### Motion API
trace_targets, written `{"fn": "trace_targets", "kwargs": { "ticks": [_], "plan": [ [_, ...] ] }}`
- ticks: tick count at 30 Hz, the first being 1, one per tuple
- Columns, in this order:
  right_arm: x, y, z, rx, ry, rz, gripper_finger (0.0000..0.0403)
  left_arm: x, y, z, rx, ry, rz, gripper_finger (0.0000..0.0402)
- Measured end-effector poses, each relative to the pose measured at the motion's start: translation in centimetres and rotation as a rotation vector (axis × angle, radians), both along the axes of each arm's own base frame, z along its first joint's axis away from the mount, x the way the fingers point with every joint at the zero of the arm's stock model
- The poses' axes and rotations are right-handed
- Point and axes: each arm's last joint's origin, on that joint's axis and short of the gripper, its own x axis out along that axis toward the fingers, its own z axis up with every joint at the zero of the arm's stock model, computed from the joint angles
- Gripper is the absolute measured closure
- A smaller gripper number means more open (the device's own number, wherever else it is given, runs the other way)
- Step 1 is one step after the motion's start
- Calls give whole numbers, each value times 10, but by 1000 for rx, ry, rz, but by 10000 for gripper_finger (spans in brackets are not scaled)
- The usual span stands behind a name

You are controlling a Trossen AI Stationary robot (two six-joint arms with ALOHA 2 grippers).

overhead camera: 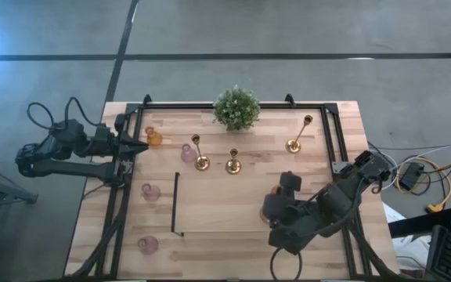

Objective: Pick & Place candle stick holders
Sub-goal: Put the top violet candle holder on the shelf

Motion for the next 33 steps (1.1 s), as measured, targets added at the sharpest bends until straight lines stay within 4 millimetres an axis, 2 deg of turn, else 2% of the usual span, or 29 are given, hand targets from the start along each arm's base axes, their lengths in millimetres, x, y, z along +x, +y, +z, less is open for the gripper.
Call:
{"fn": "trace_targets", "kwargs": {
  "ticks": [4, 7, 12, 18, 22, 26, 28, 33],
  "plan": [
    [2, -5, 5, -164, -56, 26, 234, 0, 0, 0, 0, 0, 0, 365],
    [9, -17, 5, -271, -53, 36, 247, 0, 0, 0, 0, 0, 0, 365],
    [26, -55, 10, -396, 23, 72, 267, 0, 0, 0, 0, 0, 0, 365],
    [34, -99, 31, -497, 69, 117, 286, 0, 0, 0, 0, 0, 0, 365],
    [12, -113, 50, -448, 1, 60, 309, 0, 0, 0, 0, 0, 0, 365],
    [-23, -123, 69, -351, -86, 11, 357, 0, 0, 0, 0, -1, 0, 365],
    [-42, -128, 73, -319, -107, -4, 384, 0, 0, 0, 0, 0, 0, 365],
    [-88, -145, 71, -262, -173, -87, 394, 0, 0, 0, 0, 0, 0, 365]
  ]
}}
